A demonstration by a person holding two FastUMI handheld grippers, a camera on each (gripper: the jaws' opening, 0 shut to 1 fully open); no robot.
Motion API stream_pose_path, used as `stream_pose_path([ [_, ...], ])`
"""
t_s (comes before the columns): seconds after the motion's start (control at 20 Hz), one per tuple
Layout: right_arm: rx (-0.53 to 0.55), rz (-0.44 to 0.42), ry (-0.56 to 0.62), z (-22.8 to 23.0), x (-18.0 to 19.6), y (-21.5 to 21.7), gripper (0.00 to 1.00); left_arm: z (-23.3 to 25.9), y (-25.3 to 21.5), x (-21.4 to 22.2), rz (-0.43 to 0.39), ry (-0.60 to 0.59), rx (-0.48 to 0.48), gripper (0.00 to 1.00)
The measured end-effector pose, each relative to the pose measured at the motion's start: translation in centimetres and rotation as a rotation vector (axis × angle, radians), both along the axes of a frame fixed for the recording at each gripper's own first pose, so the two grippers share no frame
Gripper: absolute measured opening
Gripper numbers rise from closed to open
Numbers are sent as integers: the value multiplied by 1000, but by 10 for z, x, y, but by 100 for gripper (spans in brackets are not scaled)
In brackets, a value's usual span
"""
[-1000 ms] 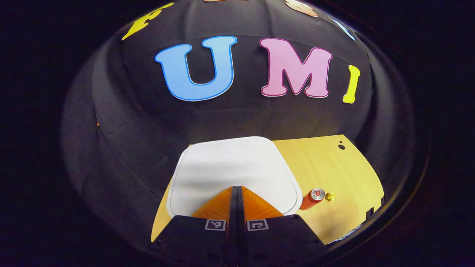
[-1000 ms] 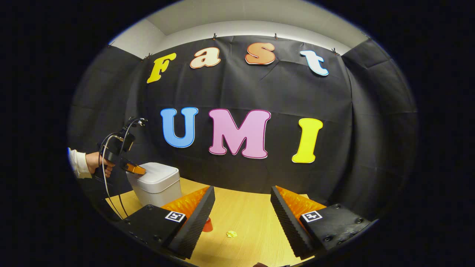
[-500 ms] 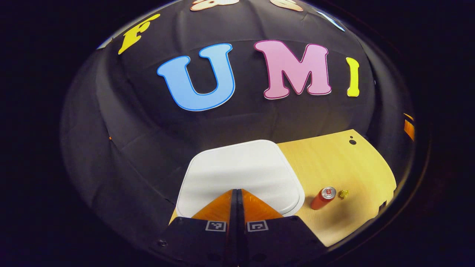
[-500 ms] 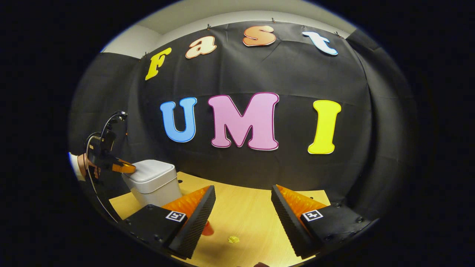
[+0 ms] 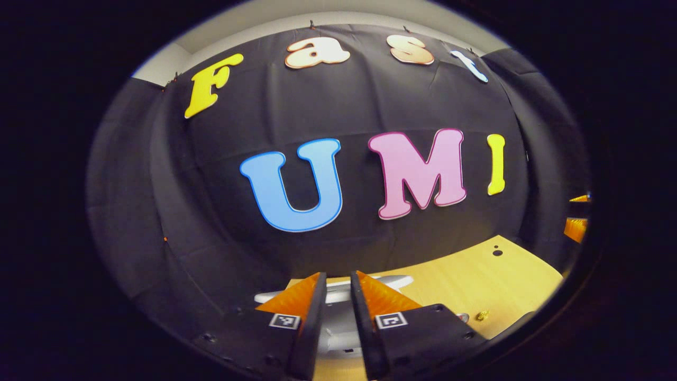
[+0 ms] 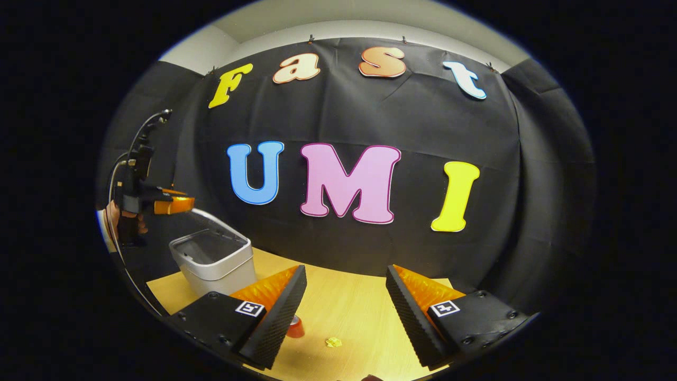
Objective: Press the lid of the desktop garbage bin to open it, pick up the crumpled paper on the desktop and throw it into the bin, then pick up the pop can on the desktop and drop it into the bin, and finally close the garbage bin lid.
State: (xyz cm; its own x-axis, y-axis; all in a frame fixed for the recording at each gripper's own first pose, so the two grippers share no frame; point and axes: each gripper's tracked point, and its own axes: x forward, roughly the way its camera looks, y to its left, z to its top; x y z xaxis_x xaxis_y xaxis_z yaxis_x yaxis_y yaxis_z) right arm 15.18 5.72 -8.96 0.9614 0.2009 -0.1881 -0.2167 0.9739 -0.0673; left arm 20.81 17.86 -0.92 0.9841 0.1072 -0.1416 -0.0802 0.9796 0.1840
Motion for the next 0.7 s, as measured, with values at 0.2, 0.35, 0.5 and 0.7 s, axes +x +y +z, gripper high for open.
stream_pose_path([
  [0.2,-18,-35,16,-3,-5,3,97,48,-11,-45,-12,-165,-13,96],
  [0.35,-18,-27,28,-6,2,14,97,54,-18,-69,-30,-175,-61,96],
  [0.5,-49,16,63,-21,22,30,97,36,-16,-96,-26,-144,-122,96],
  [0.7,-91,78,204,-82,58,40,98,36,11,-138,47,-136,-117,96],
])
